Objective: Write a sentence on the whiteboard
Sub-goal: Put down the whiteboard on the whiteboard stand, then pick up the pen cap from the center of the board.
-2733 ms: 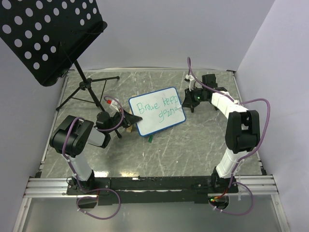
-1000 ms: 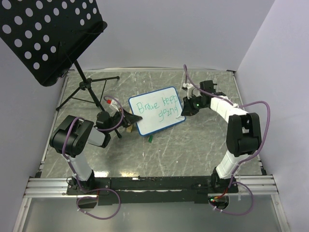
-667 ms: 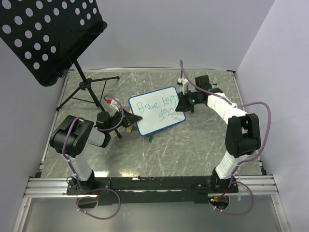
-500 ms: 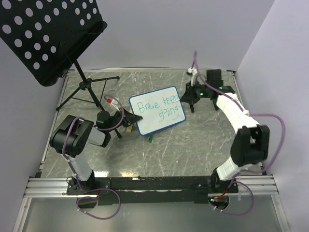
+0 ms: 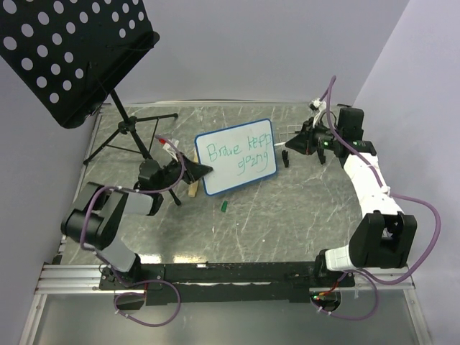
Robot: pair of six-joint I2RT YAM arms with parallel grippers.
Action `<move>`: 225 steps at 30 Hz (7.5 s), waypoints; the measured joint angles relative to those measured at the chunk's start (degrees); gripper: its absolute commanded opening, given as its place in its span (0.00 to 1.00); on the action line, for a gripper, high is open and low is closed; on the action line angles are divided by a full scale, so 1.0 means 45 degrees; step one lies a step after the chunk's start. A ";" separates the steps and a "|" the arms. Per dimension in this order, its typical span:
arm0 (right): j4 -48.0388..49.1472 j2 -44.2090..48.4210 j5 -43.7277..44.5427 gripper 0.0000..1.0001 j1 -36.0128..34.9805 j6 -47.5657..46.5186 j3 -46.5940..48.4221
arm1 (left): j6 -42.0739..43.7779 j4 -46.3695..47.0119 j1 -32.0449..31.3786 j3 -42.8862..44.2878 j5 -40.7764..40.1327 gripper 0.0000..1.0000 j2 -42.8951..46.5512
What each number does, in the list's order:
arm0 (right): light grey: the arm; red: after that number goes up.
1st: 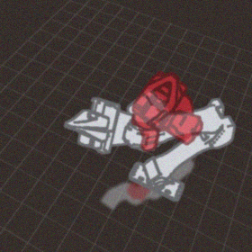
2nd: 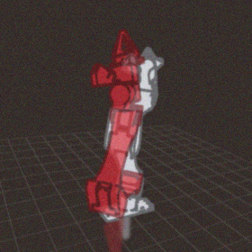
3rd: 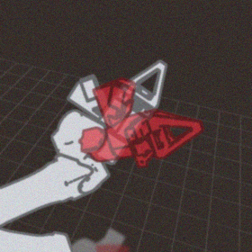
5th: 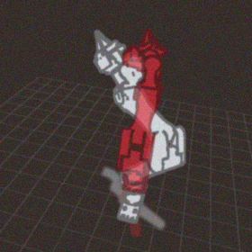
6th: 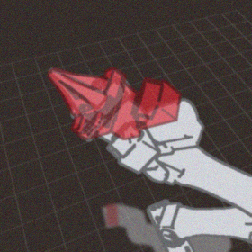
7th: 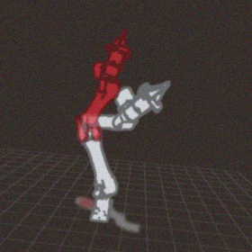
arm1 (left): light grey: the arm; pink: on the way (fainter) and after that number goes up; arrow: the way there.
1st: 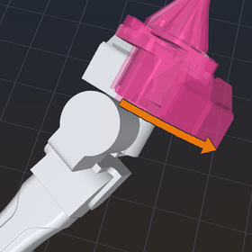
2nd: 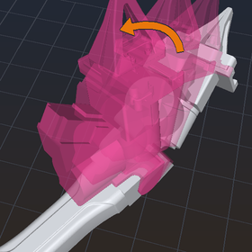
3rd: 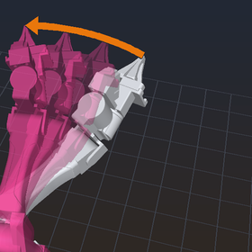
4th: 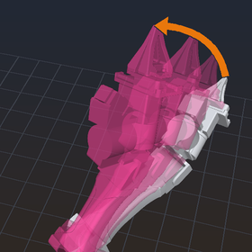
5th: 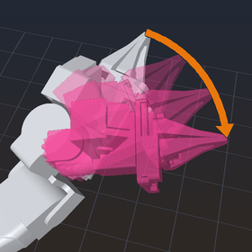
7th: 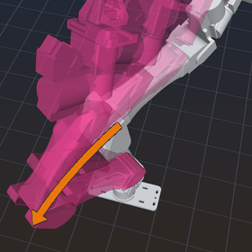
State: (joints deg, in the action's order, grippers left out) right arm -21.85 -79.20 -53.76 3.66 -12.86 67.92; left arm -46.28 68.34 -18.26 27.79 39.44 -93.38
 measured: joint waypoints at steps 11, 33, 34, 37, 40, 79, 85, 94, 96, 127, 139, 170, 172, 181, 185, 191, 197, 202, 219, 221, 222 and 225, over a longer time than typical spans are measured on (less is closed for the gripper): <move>0.0044 0.1239 -0.0554 0.00 0.0855 0.0282 -0.0165 | 0.1418 -0.0437 -0.0015 0.0690 0.0597 0.01 0.1792; 0.0918 0.3220 -0.2642 0.00 0.5678 0.1783 -0.0097 | 0.1472 -0.1831 -0.2550 1.1764 0.0627 0.01 -0.7048; 0.0952 0.3220 -0.2691 0.00 0.5736 0.1812 -0.0097 | 0.1452 -0.1885 -0.2623 1.2216 0.0578 0.01 -0.7475; 0.1010 0.3220 -0.2788 0.00 0.5819 0.1904 -0.0126 | 0.1316 -0.2152 -0.2837 1.3950 0.0423 0.01 -0.9005; 0.1049 0.3206 -0.2866 0.00 0.5829 0.1919 -0.0146 | 0.1112 -0.2433 -0.2973 1.5319 0.0267 0.01 -1.0117; 0.1311 0.2317 -0.3084 0.00 0.5829 0.2050 -0.0389 | 0.0884 -0.2409 -0.3842 1.7534 -0.1297 0.16 -1.2944; 0.1316 0.2302 -0.3245 0.00 0.5829 0.2045 -0.0389 | 0.1025 -0.2458 -0.3866 1.7291 -0.1457 0.46 -1.2925; 0.1321 0.2278 -0.3303 0.00 0.5829 0.2045 -0.0408 | 0.1263 -0.2807 -0.3866 1.7204 -0.1569 0.60 -1.2852; 0.1321 0.2259 -0.3303 0.00 0.5829 0.2045 -0.0413 | 0.1316 -0.2900 -0.3866 1.7155 -0.1627 0.69 -1.2784; 0.0204 0.1214 -0.2905 0.00 0.3429 0.0597 -0.0413 | 0.3988 -1.0443 -0.3546 0.6630 -0.5251 0.92 0.1987; -0.0243 0.0578 -0.2613 0.00 0.1846 0.0219 -0.0413 | 0.3793 -1.5659 -0.6465 0.2667 -0.8170 0.71 0.4007; -0.0418 0.0296 -0.2637 0.00 0.1821 0.0029 -0.0408 | 0.4201 -2.3751 -0.8145 1.1205 -1.2740 0.36 -0.4192; -0.0418 0.0296 -0.2637 0.00 0.1821 0.0024 -0.0408 | 0.4269 -2.3931 -0.8145 1.1385 -1.2852 0.36 -0.4337; -0.0418 0.0296 -0.2671 0.00 0.1826 -0.0010 -0.0408 | 0.4488 -2.4154 -0.8140 1.2099 -1.3143 0.33 -0.4891; -0.0418 0.0296 -0.2681 0.00 0.1826 -0.0015 -0.0408 | 0.4488 -2.4145 -0.8145 1.2099 -1.3109 0.31 -0.4896; -0.0418 0.0296 -0.2691 0.00 0.1826 -0.0015 -0.0408 | 0.4469 -2.4096 -0.8145 1.2050 -1.3056 0.36 -0.4886; -0.0418 0.0296 -0.2739 0.00 0.1870 -0.0015 -0.0408 | 0.4328 -2.3737 -0.8131 1.1594 -1.3041 0.36 -0.4595; -0.0418 0.0296 -0.2788 0.00 0.1899 -0.0015 -0.0408 | 0.4211 -2.3499 -0.8131 1.0924 -1.2609 0.34 -0.4099; -0.0418 0.0296 -0.2832 0.00 0.1914 -0.0015 -0.0408 | 0.4541 -2.2178 -0.8077 0.9787 -1.2094 0.15 -0.3444; -0.0442 0.0296 -0.2837 0.00 0.1914 -0.0019 -0.0408 | 0.4881 -2.1556 -0.8068 0.9326 -1.2080 0.14 -0.3157; -0.0461 0.0291 -0.2866 0.00 0.1914 -0.0024 -0.0408 | 0.5095 -2.1085 -0.8068 0.8961 -1.2070 0.14 -0.2953; -0.0826 0.0180 -0.3021 0.00 0.1894 -0.0262 -0.0408 | 0.5610 -1.9608 -0.8068 0.7737 -1.1987 0.14 -0.2234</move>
State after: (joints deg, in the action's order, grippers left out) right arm -25.56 -78.39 -67.35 12.19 -14.04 66.08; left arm -21.04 -19.90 -54.57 62.61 -14.50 -103.44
